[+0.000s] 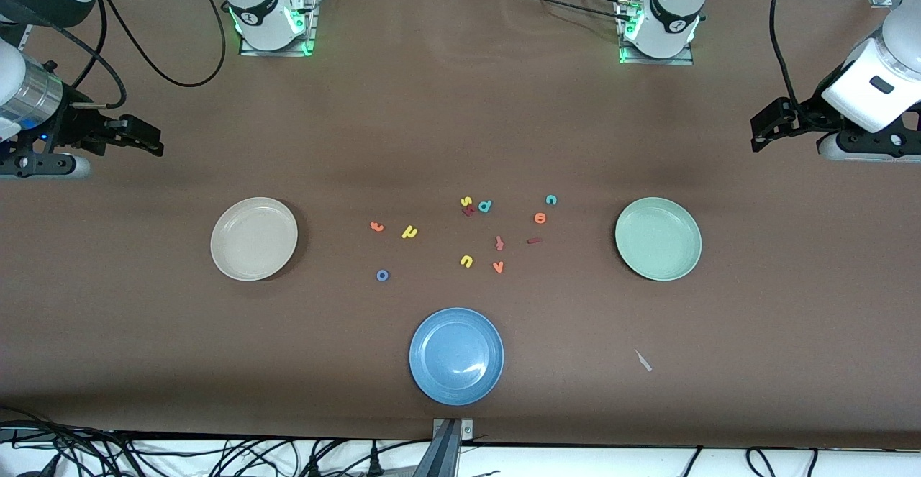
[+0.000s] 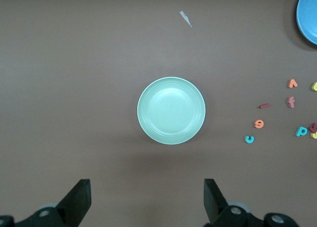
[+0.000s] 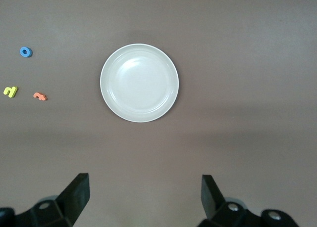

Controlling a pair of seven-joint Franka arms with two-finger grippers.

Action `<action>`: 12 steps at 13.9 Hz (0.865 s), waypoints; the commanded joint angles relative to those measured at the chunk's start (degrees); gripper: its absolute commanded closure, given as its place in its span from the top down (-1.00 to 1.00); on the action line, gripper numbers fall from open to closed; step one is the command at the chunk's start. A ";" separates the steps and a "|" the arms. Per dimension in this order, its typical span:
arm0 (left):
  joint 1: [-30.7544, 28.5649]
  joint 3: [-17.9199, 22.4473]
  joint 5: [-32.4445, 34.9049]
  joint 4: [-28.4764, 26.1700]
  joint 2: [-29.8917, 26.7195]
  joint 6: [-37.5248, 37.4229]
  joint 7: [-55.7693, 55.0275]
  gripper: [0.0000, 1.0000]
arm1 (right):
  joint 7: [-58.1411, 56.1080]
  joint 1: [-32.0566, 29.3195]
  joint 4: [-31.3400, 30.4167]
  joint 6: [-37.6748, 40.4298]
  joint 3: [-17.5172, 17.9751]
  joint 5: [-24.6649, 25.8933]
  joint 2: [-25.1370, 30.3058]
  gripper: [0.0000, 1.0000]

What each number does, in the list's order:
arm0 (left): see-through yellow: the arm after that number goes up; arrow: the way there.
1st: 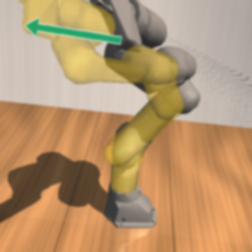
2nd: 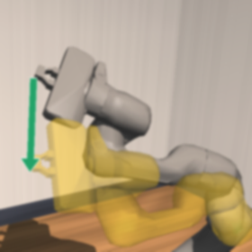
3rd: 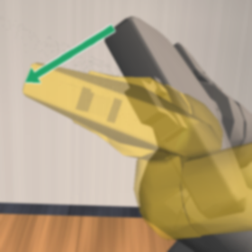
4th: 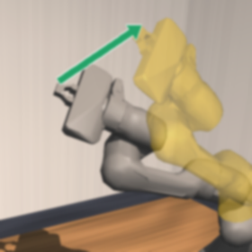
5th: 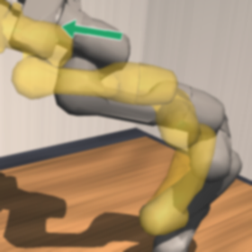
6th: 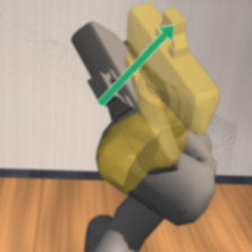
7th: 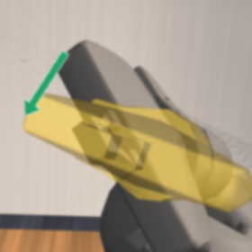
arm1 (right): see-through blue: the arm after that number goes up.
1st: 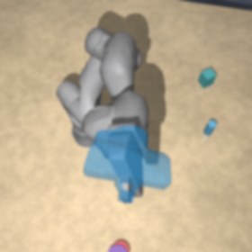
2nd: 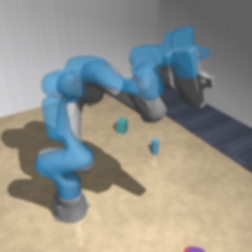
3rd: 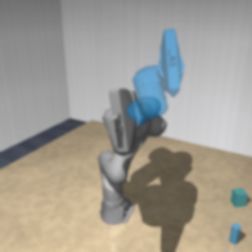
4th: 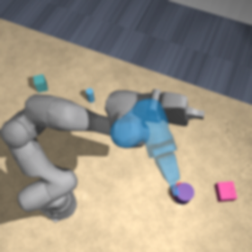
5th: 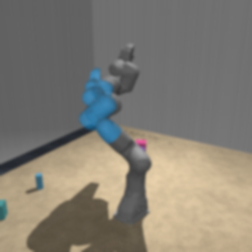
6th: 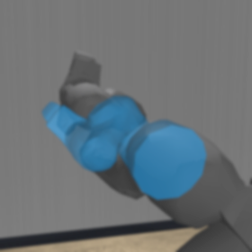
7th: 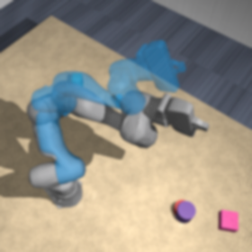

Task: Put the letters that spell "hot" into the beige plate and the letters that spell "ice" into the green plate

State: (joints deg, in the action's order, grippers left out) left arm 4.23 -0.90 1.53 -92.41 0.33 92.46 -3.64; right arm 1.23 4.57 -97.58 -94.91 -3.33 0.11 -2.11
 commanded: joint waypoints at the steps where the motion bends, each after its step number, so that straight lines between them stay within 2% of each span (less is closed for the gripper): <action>1: -0.54 -0.06 -1.00 2.06 0.90 -1.41 1.36 1.00 | 0.43 -0.09 0.99 1.74 -0.09 0.59 -0.09 1.00; 12: -0.54 -0.15 -1.00 2.06 0.90 -1.41 1.36 1.00 | 0.79 0.00 1.60 2.10 -0.01 0.50 -0.27 1.00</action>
State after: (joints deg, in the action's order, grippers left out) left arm 4.23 -0.90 1.53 -92.38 0.34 92.37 -3.64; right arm 1.51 4.57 -97.33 -94.13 -3.35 0.11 -2.11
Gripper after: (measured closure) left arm 0.000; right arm 0.000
